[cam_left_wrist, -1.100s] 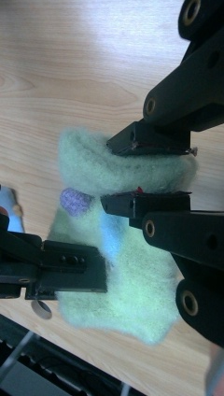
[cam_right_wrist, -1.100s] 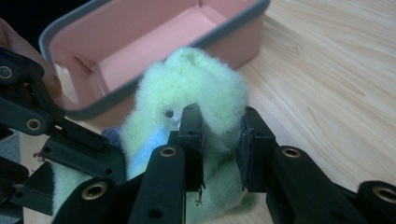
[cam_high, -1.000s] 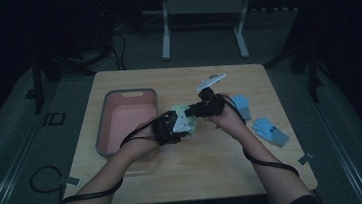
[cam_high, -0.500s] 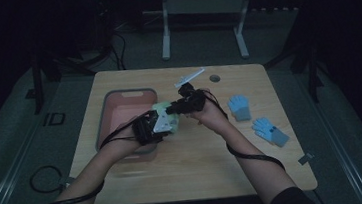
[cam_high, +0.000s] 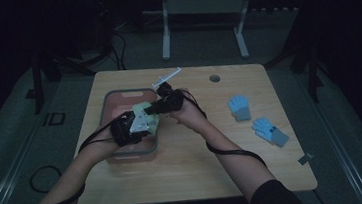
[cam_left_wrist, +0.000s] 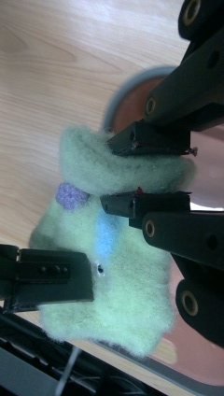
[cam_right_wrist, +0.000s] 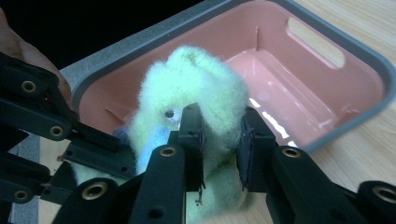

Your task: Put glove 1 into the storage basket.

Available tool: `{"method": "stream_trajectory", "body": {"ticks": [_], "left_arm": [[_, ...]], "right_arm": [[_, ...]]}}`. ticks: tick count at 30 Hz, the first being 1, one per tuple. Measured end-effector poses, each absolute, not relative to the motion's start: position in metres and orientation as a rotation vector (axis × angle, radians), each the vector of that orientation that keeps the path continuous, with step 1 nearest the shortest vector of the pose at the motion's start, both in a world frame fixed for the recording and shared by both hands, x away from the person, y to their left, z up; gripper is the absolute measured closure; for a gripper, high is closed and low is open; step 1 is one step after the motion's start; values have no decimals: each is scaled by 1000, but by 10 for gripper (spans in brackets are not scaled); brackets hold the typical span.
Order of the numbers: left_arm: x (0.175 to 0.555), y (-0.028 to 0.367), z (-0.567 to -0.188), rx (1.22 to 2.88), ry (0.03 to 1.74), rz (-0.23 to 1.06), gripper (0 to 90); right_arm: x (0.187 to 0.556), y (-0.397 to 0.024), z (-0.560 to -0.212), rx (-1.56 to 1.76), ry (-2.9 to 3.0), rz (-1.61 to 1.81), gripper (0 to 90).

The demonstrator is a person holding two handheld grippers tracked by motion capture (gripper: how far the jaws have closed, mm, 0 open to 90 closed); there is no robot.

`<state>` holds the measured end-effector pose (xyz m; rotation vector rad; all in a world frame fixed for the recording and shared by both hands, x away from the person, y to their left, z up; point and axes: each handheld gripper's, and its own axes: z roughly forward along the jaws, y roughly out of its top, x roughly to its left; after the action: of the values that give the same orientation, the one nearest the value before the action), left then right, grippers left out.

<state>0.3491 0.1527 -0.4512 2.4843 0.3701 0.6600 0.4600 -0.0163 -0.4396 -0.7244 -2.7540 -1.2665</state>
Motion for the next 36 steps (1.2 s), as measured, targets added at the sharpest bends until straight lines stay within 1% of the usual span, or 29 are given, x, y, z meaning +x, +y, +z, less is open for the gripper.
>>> {"method": "stream_trajectory", "body": {"ticks": [10,16,24,33,36], "left_arm": [[357,170,-465,2516,402,637,748],[365,172,-474,2530,431,595,747],[376,176,-485,2549,455,574,747],[387,176,-496,2606,462,542,747],[390,176,-501,2637,454,506,746]], "right_arm": [[468,10,-452,-727,-2757,-1227,740],[471,16,-461,-748,-2772,-1187,741],[477,25,-473,-786,-2796,-1153,739],[486,33,-489,-836,-2805,-1095,737],[486,36,-495,-851,-2797,-1073,730]]}}
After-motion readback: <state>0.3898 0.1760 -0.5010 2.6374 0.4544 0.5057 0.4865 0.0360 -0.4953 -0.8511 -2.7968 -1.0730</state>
